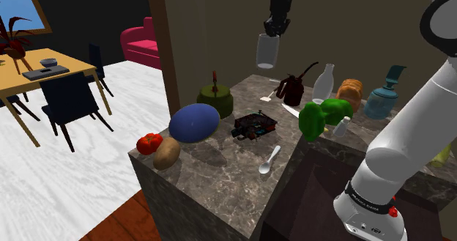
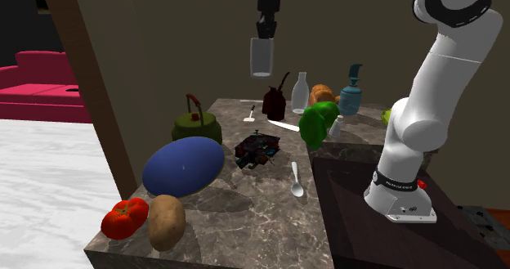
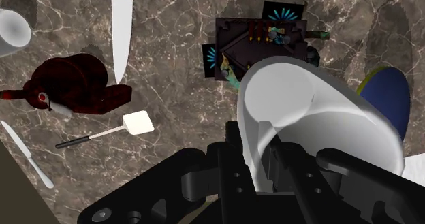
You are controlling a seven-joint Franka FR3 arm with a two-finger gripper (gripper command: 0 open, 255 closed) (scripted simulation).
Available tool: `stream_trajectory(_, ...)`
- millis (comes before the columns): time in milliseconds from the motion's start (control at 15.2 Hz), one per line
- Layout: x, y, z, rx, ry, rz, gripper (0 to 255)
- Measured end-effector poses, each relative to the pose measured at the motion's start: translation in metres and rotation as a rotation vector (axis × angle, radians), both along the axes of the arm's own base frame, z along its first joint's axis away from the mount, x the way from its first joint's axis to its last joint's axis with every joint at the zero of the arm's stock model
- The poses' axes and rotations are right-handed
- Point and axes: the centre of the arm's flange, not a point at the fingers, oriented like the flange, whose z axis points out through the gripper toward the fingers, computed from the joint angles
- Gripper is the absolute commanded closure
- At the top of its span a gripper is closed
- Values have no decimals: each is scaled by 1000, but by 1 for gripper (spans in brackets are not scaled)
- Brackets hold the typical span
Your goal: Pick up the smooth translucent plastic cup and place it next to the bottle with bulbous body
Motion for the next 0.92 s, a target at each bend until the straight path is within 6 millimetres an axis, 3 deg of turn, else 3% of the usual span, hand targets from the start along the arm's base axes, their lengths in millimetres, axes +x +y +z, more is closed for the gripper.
stream_trajectory(924, -63, -173, -4, 1, 0, 0, 255)
